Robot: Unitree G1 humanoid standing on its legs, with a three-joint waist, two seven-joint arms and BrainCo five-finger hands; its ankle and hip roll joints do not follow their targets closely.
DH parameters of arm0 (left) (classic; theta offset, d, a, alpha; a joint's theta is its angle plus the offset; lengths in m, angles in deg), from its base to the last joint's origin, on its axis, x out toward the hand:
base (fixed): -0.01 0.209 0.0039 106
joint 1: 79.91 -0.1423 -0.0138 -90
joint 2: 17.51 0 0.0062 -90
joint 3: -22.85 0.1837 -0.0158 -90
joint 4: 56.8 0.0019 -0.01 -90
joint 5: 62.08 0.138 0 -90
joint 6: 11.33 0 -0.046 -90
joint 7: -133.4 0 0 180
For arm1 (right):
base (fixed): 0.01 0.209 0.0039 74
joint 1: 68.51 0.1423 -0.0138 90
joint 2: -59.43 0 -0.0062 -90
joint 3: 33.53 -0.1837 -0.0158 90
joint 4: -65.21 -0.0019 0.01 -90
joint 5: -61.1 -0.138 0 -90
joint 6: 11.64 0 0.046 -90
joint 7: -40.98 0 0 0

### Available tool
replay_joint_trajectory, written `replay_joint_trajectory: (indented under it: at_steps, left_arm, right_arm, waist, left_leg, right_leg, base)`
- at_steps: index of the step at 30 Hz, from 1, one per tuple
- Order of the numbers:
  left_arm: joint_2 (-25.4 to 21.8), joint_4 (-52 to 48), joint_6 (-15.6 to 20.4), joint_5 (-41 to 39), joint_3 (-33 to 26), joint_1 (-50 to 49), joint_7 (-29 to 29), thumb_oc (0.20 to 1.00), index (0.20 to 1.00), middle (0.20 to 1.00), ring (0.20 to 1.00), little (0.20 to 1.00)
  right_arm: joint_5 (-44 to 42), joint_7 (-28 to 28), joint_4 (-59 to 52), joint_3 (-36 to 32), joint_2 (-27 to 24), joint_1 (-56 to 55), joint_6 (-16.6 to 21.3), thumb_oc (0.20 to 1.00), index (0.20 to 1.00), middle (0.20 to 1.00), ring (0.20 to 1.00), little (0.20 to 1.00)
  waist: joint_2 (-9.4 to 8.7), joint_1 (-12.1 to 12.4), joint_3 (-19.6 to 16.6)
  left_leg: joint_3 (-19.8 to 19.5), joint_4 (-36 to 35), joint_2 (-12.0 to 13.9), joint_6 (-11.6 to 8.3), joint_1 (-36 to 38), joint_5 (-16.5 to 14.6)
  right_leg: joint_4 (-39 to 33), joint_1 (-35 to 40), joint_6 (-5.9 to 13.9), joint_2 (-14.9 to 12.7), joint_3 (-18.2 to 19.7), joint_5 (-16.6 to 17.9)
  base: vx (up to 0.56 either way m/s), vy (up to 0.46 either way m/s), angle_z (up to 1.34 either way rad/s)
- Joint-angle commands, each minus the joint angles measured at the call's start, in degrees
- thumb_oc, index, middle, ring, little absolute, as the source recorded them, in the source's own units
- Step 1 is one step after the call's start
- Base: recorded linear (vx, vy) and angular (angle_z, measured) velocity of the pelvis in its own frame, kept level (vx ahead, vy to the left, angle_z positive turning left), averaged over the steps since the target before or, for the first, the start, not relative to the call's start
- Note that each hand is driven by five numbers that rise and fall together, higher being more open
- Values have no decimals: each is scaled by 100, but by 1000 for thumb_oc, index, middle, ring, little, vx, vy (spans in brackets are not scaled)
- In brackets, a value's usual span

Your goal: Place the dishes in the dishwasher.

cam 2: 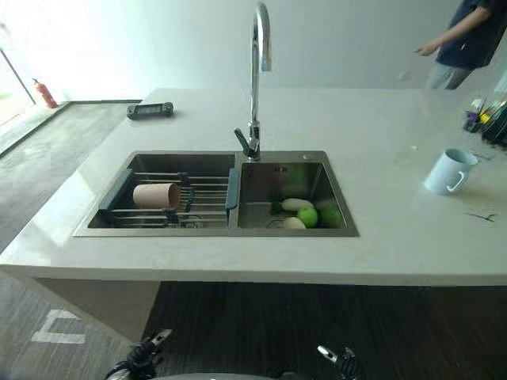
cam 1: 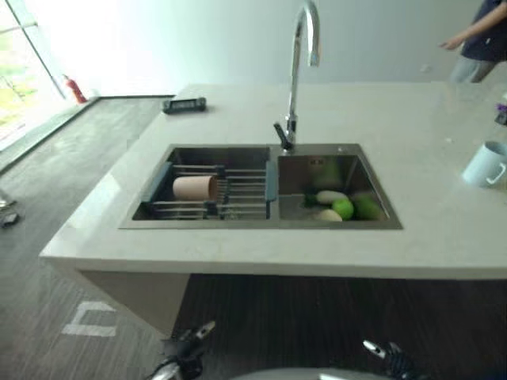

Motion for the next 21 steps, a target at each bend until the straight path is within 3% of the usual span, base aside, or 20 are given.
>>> replay_joint_trajectory:
  at_steps: [1,2,3,5,6,14,21]
  left_arm:
    - [-311,-363,358,70,-140,560,161,1000,1000,1000,1000,1000]
    - [-324,-377,381,100,-134,544,209,1000,1000,1000,1000,1000]
    - [-314,-449,422,148,-113,485,210,1000,1000,1000,1000,1000]
    - [-303,-435,420,193,-86,513,287,1000,1000,1000,1000,1000]
    - [-294,-411,424,238,-39,542,294,1000,1000,1000,1000,1000]
    - [-473,-137,406,295,115,596,165,1000,1000,1000,1000,1000]
    - [-489,-141,410,313,67,629,201,1000,1000,1000,1000,1000]
  right_arm:
    - [61,51,-381,96,-67,302,252,1000,1000,1000,1000,1000]
    - [42,74,-345,92,-110,335,265,1000,1000,1000,1000,1000]
    - [52,127,-317,67,-204,369,333,1000,1000,1000,1000,1000]
    - [41,167,-296,29,-245,371,406,1000,1000,1000,1000,1000]
    - [55,157,-292,-8,-239,359,436,1000,1000,1000,1000,1000]
    - [-82,215,-188,-45,-33,212,491,1000,1000,1000,1000,1000]
    - [-140,6,-283,27,118,210,426,1000,1000,1000,1000,1000]
  waist:
    - [-429,33,366]
    - [-412,56,385]
    - [-324,142,454]
    - [-290,147,457]
    - [-287,119,424]
    - [-229,87,211]
    - [-364,147,102]
  left_leg:
    - [-307,1623,-616,65,-841,-85]
    - [-373,1433,-482,29,-856,5]
    - [-746,985,52,-276,-1060,736]
    - [-681,722,225,-341,-1043,788]
    - [-472,475,263,-341,-910,642]
    - [-309,-87,67,-281,-415,245]
    - [-64,-87,18,-190,-387,94]
  right_leg:
    - [-132,416,301,-271,203,227]
    - [-130,439,298,-248,263,205]
    - [-192,585,310,-219,452,101]
    - [-235,650,358,-330,349,68]
    - [-247,661,414,-449,187,73]
    - [-281,572,812,-981,-175,360]
    - [-673,674,937,-1078,-238,564]
  base:
    - [172,130,3]
    - [206,372,-22]
    - [177,380,-35]
    - [121,348,-33]
    - [84,286,-23]
    - [72,147,0]
    - [33,-5,-14]
